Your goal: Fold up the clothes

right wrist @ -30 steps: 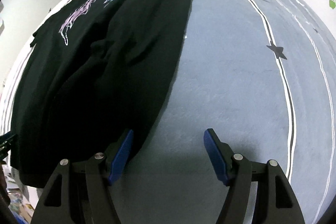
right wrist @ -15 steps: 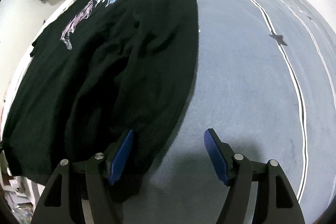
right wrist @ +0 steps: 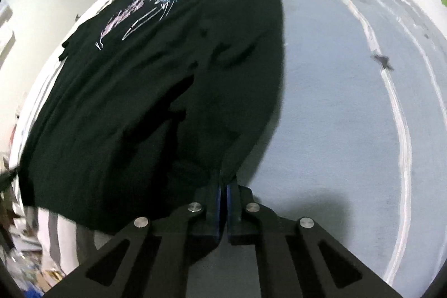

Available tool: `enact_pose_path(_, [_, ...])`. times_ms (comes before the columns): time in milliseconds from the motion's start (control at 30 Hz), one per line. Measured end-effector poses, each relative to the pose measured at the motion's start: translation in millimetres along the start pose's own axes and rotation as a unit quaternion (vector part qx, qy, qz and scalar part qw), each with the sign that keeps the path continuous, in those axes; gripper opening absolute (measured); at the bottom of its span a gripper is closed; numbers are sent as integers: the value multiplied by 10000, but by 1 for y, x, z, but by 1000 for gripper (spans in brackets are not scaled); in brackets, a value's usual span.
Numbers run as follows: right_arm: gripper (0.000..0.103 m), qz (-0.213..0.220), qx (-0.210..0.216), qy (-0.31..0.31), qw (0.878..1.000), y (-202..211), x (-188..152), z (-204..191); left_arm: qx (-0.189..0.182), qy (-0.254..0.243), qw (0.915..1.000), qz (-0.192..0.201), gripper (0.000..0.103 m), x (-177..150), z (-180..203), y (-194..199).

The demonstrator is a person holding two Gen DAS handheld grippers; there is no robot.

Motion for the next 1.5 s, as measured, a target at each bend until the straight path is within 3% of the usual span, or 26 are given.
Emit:
enact_pose_path(200, [2,-141,-290,54,9995,37,-20,58,18,-178,9998,-28,2,-3,-7,11])
enact_pose_path(367, [4,-606,-638,440,9952,9,-34,74,131,-237,9994,-237,7,-18,-5,-2])
enact_pose_path(433, [9,-807,-851,473,9920,-6,-46,74,-33,116,9992,-382,14,-26,-11,-6])
enact_pose_path(467, [9,-767,-840,390,9927,-4,-47,74,-112,298,9988,-378,24,-30,-15,-3])
enact_pose_path(567, [26,-640,-679,88,9956,4,-51,77,-392,850,9949,-367,46,-44,-28,7])
enact_pose_path(600, [34,-642,-610,31,9961,6,-54,78,-406,954,9939,-377,48,-49,-30,8])
enact_pose_path(667, [37,-741,-480,-9,9961,5,-65,78,-416,983,9934,-431,51,-55,-30,6])
enact_pose_path(833, [40,-832,-438,98,9955,-3,-73,72,-443,366,9956,-741,51,-60,-1,-18])
enact_pose_path(900, [41,-813,-440,122,9956,-7,-68,69,-291,43,9966,-763,30,-60,8,-22])
enact_pose_path(933, [38,-809,-414,207,9956,-7,-66,66,-298,-79,9966,-758,8,-60,14,-20])
enact_pose_path(967, [25,-805,-387,295,9956,-6,-64,63,-309,-182,9965,-755,5,-60,17,-16])
enact_pose_path(1000, [7,-801,-360,383,9954,-6,-62,60,-279,-258,9965,-742,4,-61,19,-10])
enact_pose_path(1167, [5,-754,-322,481,9955,14,-61,63,-369,-273,9970,-629,4,-72,11,30])
enact_pose_path(1300, [5,-818,-346,542,9946,37,-77,66,-371,-552,9942,-846,3,-98,14,46])
enact_pose_path(1500, [5,-1263,-310,346,9909,32,-116,66,-399,-10,9908,-1292,8,-142,-2,33])
Point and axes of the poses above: each gripper's, at about its wrist camera, not at the fingertips, and y roughly against the way its jaws point, z to its right, x to its top, the point moved 10 cm from there along -y, roughly the way its jaws point, and after that the axes turned 12 degrees about -z, right-handed, at the moved point
